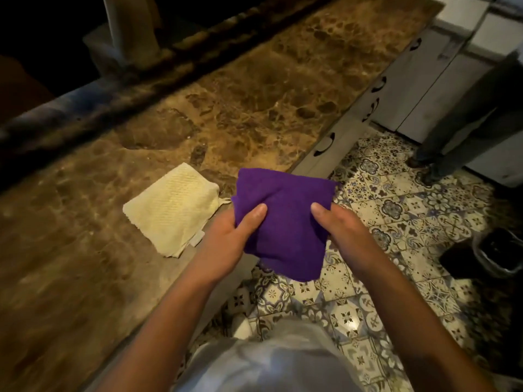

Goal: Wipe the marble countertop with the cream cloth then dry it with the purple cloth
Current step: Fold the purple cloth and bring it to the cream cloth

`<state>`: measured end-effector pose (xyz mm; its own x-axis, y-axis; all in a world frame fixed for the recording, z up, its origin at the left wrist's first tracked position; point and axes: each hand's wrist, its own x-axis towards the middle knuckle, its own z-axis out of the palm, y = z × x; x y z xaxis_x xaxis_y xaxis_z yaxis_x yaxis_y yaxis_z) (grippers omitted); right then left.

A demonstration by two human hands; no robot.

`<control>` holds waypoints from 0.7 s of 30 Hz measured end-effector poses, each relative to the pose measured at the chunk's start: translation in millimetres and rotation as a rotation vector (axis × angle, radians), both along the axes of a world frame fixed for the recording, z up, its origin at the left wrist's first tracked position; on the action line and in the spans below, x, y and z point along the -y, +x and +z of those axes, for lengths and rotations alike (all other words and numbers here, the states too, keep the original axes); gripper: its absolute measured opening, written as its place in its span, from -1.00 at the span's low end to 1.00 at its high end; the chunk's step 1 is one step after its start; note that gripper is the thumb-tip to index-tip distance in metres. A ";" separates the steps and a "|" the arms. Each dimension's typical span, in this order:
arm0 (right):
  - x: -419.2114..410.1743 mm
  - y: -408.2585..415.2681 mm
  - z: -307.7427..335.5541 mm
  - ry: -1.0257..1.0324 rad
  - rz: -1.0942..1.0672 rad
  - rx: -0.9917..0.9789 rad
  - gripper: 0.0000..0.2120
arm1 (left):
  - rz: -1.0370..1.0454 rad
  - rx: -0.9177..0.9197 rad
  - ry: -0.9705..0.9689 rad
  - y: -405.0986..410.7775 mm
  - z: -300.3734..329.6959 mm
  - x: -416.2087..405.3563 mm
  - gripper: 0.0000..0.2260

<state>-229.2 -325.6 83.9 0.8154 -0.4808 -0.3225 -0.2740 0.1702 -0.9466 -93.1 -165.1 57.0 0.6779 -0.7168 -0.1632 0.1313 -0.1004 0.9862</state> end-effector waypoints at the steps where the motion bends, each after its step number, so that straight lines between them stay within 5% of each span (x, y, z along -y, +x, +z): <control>1: 7.6 9.5 -4.5 -0.008 0.046 -0.005 -0.82 | 0.031 -0.011 -0.008 9.5 -0.8 4.4 -0.76; 9: 75.7 92.5 -34.6 0.038 0.223 0.053 -0.83 | 0.264 -0.111 0.020 58.4 -13.6 38.8 -0.62; 14: 115.5 155.5 -44.9 0.093 0.362 0.129 -0.61 | 0.396 -0.115 0.148 64.0 -18.4 59.9 -0.67; 21: 155.1 231.9 -57.1 0.022 0.568 0.125 -0.76 | 0.828 -0.092 0.274 88.4 -35.5 89.2 -0.68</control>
